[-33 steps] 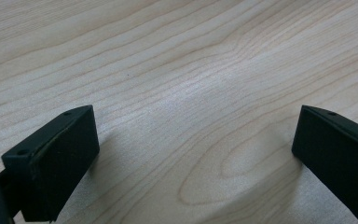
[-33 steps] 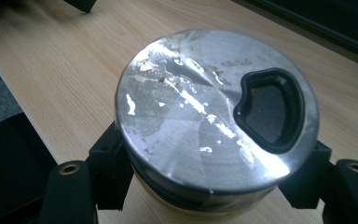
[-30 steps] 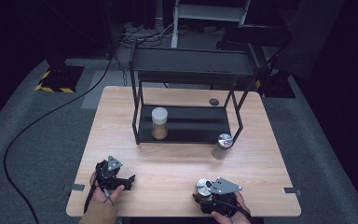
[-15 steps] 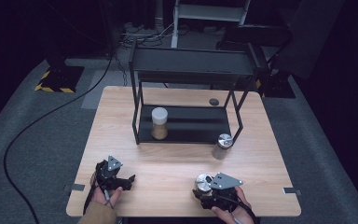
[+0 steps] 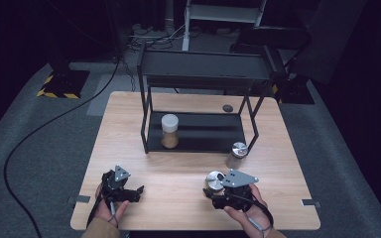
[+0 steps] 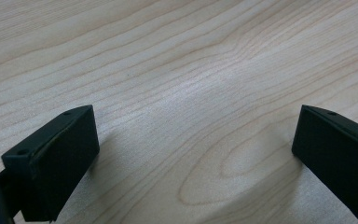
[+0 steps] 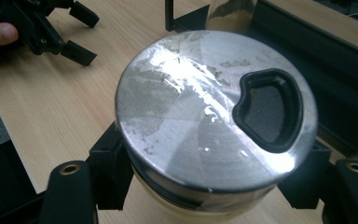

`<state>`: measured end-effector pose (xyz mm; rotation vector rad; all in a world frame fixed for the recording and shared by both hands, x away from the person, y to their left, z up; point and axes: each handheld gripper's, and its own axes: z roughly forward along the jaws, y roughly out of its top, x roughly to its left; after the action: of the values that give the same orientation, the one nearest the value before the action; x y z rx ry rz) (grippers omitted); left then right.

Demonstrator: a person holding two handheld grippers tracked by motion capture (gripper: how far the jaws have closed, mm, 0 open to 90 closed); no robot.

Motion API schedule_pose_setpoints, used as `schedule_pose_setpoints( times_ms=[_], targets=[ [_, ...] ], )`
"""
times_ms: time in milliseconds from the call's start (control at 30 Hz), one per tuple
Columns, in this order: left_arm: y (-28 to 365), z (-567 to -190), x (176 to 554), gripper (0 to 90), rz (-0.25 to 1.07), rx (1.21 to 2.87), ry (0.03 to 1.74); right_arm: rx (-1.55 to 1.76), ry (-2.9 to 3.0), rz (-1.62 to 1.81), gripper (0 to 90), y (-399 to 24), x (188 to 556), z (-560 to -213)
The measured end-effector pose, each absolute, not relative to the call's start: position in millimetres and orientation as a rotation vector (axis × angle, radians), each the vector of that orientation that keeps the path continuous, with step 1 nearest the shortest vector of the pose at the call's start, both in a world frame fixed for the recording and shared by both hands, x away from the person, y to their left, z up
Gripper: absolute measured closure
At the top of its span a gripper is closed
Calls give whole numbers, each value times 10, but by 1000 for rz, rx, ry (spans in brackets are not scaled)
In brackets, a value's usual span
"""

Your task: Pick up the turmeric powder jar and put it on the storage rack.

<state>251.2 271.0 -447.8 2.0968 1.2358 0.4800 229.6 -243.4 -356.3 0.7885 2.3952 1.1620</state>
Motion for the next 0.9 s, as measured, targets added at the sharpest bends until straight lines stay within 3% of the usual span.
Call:
schedule_pose_setpoints(
  times_ms=[900],
  targets=[
    [2717, -4478, 2509, 5, 477, 2099, 1231, 793, 2330, 1205, 318, -2286, 2756, -3053]
  ],
)
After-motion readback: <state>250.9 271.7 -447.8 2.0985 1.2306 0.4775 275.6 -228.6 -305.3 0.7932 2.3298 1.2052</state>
